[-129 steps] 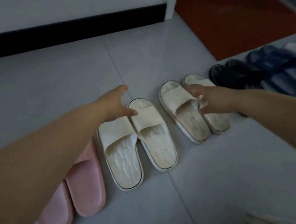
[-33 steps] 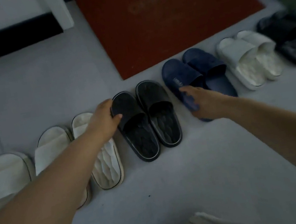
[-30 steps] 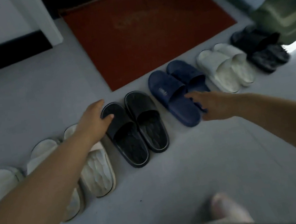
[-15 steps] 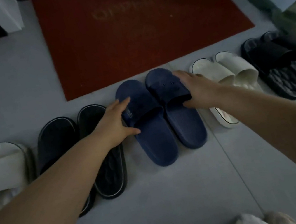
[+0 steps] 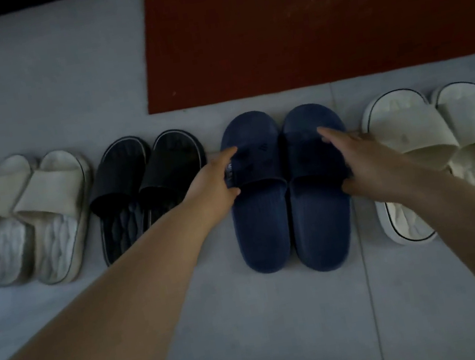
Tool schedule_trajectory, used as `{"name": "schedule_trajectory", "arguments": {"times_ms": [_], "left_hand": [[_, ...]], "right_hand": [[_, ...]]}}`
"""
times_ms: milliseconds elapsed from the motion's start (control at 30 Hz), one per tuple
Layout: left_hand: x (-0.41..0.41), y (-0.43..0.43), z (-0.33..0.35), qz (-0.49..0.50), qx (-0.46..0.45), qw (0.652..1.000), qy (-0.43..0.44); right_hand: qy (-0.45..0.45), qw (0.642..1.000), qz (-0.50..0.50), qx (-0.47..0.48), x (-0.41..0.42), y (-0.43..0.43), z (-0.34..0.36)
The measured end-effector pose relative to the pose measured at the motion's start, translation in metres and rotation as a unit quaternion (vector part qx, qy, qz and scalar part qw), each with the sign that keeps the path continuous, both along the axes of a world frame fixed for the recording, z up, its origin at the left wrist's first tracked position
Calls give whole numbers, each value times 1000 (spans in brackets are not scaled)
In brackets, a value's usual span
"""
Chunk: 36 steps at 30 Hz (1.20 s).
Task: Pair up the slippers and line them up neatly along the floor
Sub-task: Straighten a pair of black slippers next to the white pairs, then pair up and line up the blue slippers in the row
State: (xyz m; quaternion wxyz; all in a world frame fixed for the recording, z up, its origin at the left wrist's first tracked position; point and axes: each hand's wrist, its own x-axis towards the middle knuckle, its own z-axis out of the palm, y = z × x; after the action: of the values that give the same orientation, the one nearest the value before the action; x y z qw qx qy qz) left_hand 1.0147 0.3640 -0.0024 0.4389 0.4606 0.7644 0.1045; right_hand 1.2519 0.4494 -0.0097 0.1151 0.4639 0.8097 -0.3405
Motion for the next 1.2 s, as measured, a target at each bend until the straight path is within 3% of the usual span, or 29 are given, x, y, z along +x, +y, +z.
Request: {"name": "schedule_trajectory", "arguments": {"times_ms": [167,300,400,533,700,833,967,1200], "left_hand": [[11,2,7,49,-12,999,-3],[17,6,4,-36,-22,994,101],[42,14,15,-78,10,988,136],[106,33,25,-124,134,981,58],[185,71,12,-221,119,968,-27],[214,88,-3,-205,90,974,-16],[212,93,-12,-148,95,984,-7],[221,94,-12,-117,114,986,-13]], "right_hand": [[38,999,-33,-10,-1,-4,0],[84,996,-31,13,14,-14,5],[92,991,-30,87,60,-19,10],[60,964,-203,160,142,-12,17],[-31,925,-363,105,210,2,3],[27,921,-383,74,210,6,-19],[29,913,-384,135,198,10,-26],[28,923,-366,116,199,27,-16]]}}
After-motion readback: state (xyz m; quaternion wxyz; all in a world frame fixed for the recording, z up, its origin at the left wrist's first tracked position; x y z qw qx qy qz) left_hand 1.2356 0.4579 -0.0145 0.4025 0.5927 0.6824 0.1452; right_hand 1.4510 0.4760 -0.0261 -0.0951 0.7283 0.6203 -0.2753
